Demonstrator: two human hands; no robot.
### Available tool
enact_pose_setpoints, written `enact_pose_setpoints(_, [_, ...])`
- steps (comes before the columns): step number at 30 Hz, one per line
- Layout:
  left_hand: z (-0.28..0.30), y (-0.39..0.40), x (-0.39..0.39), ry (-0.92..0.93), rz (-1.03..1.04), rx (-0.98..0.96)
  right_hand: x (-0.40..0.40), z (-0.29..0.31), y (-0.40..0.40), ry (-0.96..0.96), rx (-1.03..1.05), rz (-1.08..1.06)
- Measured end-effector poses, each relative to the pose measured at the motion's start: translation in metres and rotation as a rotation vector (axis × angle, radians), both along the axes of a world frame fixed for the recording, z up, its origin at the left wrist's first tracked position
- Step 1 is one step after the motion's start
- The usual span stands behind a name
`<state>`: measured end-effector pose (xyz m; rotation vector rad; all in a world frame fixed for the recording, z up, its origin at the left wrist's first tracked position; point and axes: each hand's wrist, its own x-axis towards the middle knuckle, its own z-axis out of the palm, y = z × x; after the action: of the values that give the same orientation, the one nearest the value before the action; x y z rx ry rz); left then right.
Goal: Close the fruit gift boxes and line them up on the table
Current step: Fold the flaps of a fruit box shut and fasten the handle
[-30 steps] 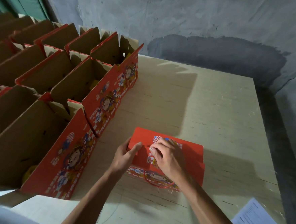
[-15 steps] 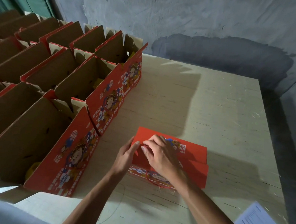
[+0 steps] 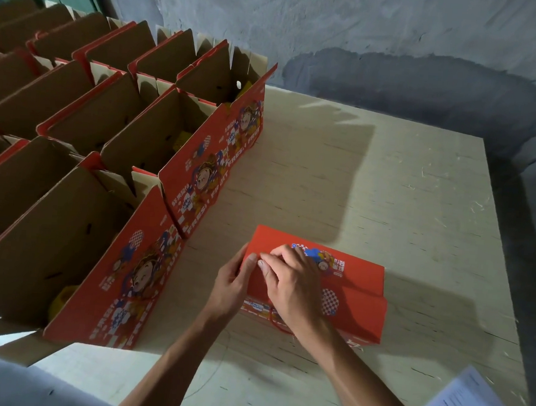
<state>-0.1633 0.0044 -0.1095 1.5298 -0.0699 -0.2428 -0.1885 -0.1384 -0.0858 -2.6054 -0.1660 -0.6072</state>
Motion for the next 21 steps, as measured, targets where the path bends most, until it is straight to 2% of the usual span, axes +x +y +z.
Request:
enact_pose_setpoints(4, [-0.003,0.0,0.001,-0.011,0.001,0.004,0.006,0.001,-0.001,0.054,-0.028,0.023])
enact_pose_setpoints(8, [-0.001,-0.001,0.001,-0.006,0.036,-0.025,0.001,0.0,0.002,0.011,-0.111,0.032])
enact_pose_setpoints(13, [0.004,-0.005,-0.003,0.004,0.112,-0.017,0.002,0.004,-0.003,0.02,-0.037,0.029])
enact_pose_setpoints(21, [0.011,-0.005,-0.004,0.085,0.025,-0.056,-0.026,-0.003,-0.045,0.045,-0.005,-0.218])
